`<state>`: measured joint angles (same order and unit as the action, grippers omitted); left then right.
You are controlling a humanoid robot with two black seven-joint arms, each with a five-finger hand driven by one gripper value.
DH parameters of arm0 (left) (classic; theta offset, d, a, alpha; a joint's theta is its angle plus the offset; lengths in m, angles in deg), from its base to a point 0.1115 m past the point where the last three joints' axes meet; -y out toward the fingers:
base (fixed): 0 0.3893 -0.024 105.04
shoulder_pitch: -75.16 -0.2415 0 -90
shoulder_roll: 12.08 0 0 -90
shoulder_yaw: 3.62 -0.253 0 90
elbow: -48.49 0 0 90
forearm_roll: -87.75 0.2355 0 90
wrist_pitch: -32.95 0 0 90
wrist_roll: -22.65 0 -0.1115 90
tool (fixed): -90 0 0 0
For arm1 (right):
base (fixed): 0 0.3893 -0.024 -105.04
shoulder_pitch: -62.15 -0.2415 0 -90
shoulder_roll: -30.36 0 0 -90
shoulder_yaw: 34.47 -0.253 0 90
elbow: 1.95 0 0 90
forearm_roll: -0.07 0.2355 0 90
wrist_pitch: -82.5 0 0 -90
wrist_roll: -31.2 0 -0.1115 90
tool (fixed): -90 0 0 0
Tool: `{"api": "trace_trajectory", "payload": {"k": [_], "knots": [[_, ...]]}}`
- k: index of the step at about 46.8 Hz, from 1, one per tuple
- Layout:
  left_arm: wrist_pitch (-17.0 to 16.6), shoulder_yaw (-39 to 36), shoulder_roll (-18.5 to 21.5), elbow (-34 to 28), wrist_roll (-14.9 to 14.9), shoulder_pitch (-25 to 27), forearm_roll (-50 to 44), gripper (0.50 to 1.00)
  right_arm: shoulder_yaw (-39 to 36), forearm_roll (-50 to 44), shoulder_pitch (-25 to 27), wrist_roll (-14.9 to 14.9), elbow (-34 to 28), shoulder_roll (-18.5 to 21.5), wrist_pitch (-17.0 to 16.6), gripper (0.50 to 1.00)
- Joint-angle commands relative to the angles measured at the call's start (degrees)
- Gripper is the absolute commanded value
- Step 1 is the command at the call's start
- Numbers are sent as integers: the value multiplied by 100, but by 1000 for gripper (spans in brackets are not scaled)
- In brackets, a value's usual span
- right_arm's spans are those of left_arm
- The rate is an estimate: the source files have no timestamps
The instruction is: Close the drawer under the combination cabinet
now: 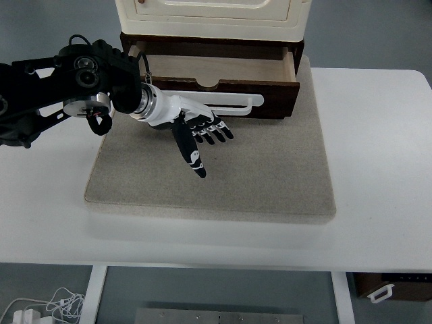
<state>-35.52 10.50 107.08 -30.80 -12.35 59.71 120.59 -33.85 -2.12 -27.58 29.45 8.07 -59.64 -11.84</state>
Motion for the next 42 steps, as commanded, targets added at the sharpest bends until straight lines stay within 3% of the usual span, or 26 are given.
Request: {"api": "trace_trajectory", "payload": {"k": [1, 42], "knots": [[1, 12, -94, 158, 19, 7, 11, 988, 0, 0, 0, 0, 0, 0, -5, 952], [194, 451, -481, 1661, 256, 77, 302, 988, 0, 0, 0, 0, 0, 0, -5, 952]]}}
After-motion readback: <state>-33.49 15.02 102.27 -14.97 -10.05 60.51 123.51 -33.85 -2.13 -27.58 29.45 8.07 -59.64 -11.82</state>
